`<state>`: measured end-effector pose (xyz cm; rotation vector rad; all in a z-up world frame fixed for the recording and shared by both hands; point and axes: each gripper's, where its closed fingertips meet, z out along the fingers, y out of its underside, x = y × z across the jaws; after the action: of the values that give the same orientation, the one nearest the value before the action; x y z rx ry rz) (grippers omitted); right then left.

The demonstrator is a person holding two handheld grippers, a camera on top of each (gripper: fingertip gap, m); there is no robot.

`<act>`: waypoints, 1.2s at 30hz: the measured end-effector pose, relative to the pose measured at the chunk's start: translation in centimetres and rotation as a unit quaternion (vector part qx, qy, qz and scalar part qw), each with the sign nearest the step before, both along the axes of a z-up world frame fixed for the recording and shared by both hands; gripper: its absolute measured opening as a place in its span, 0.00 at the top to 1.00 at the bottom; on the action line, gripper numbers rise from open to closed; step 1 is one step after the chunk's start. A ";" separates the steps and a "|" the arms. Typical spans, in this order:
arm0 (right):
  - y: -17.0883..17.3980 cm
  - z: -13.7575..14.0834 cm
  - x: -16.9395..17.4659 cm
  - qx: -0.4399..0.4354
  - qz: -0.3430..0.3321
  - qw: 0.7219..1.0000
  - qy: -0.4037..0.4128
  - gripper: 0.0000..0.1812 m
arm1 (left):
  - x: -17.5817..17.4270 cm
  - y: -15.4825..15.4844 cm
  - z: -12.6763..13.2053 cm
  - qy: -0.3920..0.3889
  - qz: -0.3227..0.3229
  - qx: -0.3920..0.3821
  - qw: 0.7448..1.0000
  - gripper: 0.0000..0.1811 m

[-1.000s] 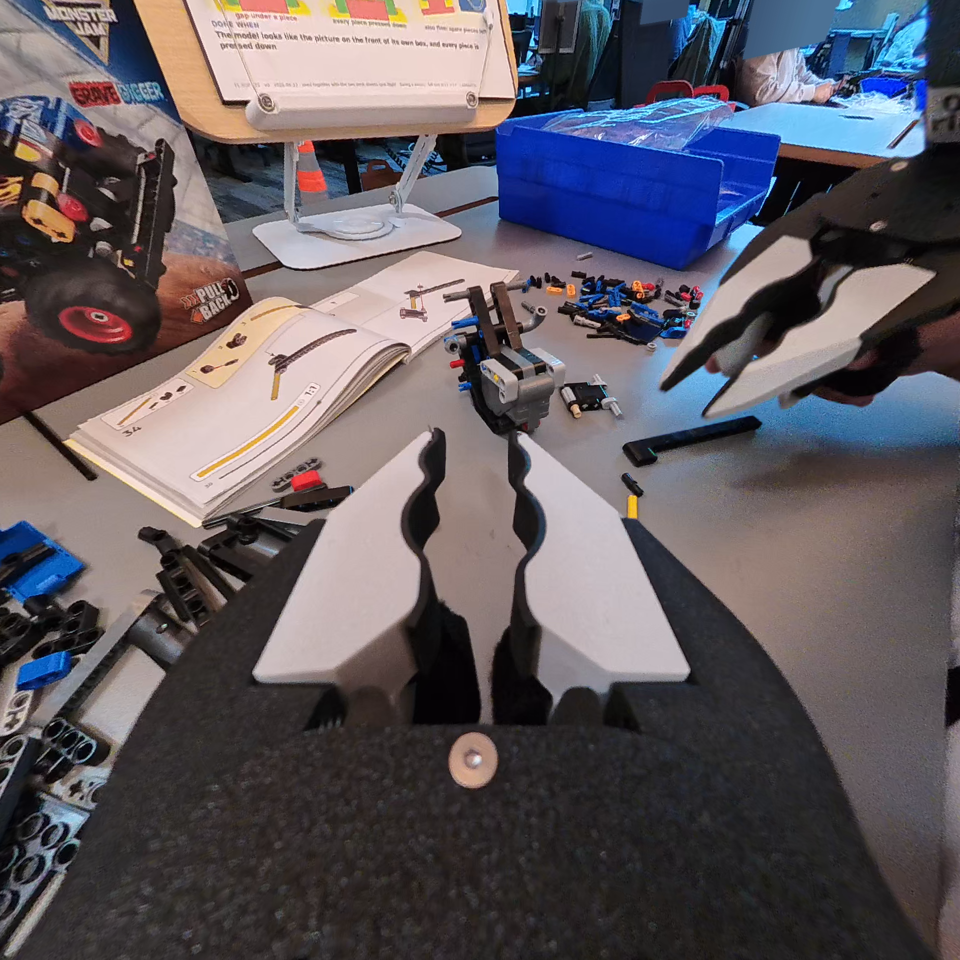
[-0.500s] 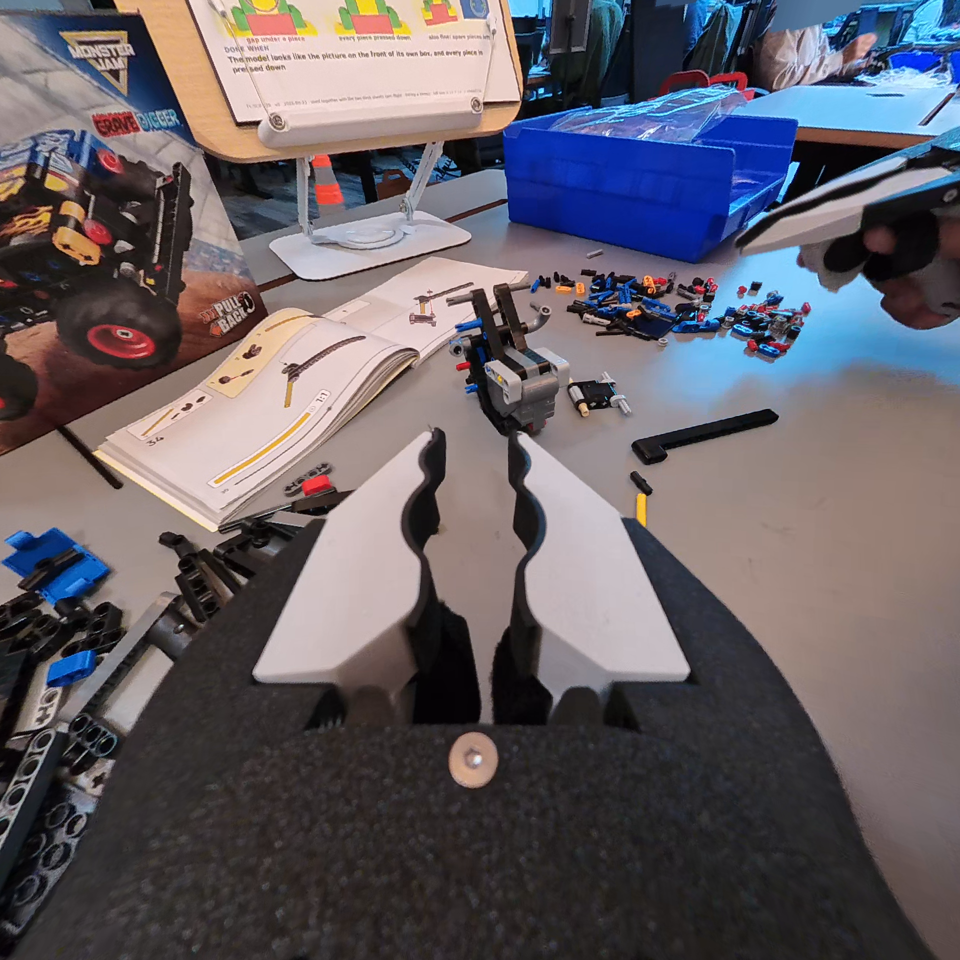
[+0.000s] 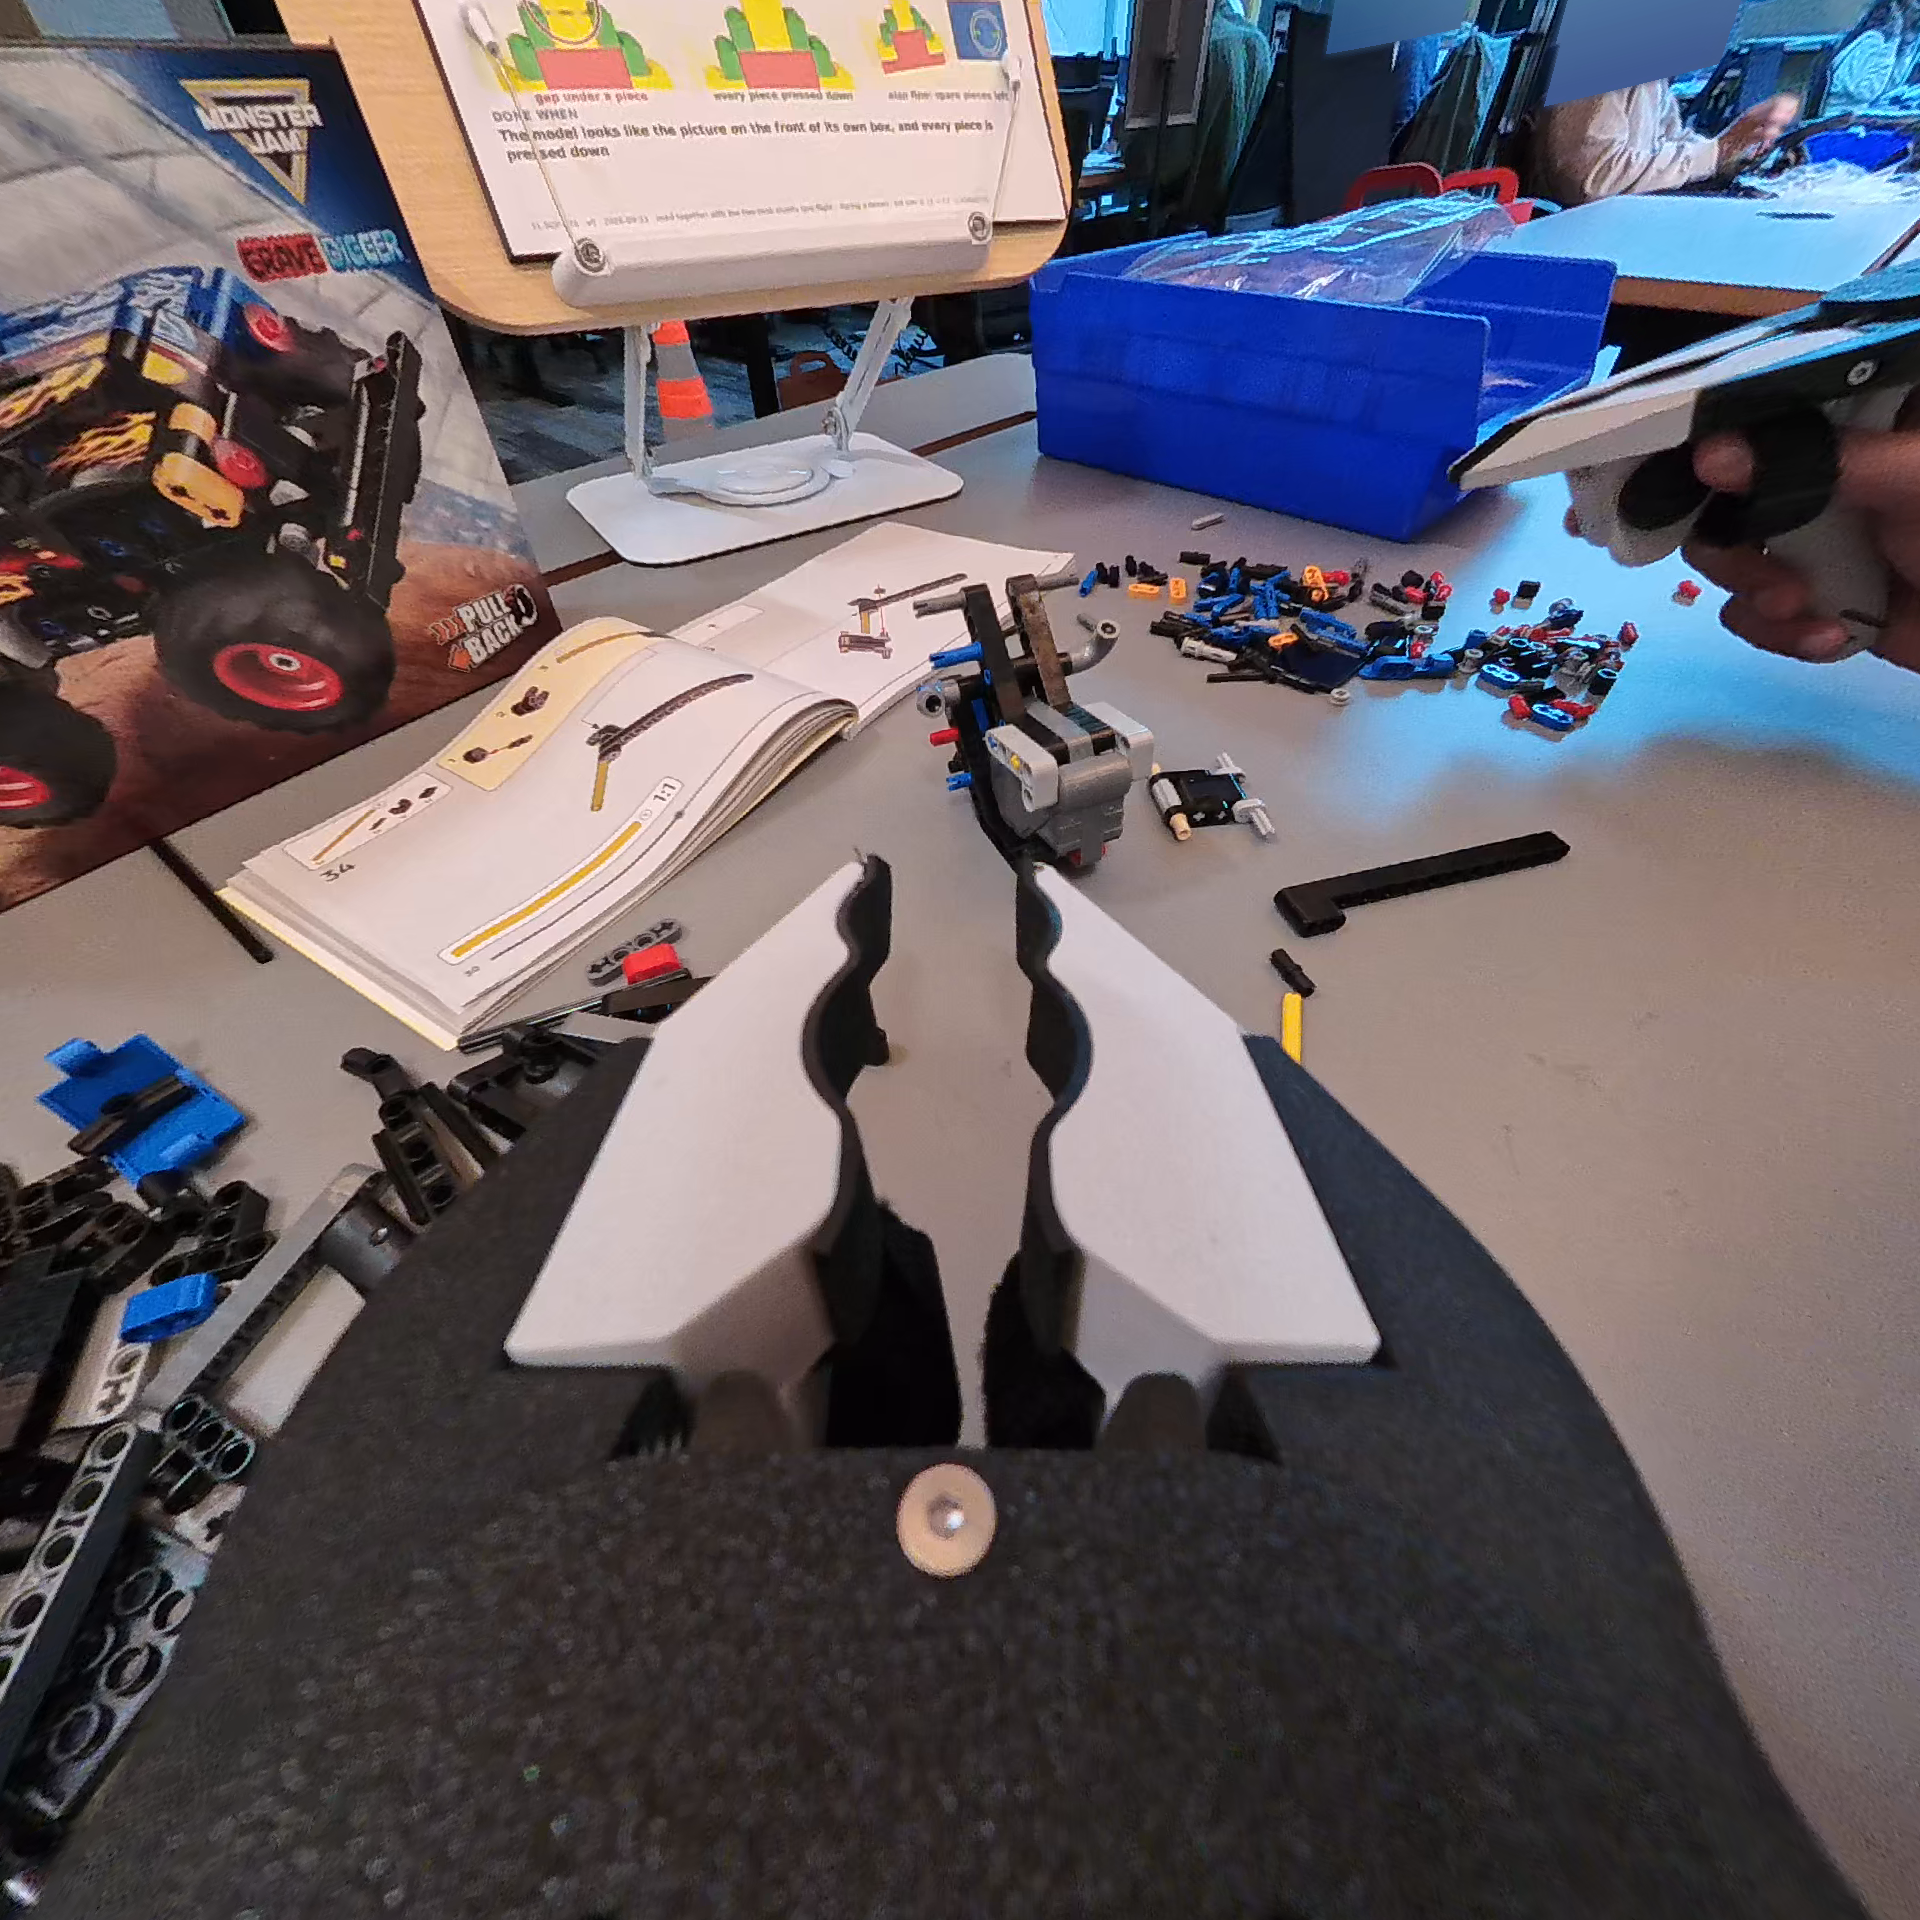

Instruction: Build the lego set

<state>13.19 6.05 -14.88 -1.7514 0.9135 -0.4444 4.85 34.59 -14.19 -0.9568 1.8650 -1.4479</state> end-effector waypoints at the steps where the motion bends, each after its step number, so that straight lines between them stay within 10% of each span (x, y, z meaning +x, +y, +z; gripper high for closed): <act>1: 0.2 0.0 0.0 -0.005 0.002 1.000 -0.001 0.88 | 0.0 0.0 0.0 0.001 -0.001 0.000 1.000 0.88; 24: -1.2 -6.4 5.0 -0.187 -0.019 0.980 0.063 0.90 | 0.0 -0.2 -0.2 0.006 -0.005 0.001 1.000 0.88; 36: -0.4 -3.4 4.3 -0.188 -0.013 0.982 0.007 0.96 | 0.1 -0.2 -0.4 0.016 -0.009 -0.002 1.000 0.88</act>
<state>17.46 5.63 -18.32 -2.0882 0.9047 -0.6557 4.90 34.37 -14.58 -0.9712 1.8993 -1.4550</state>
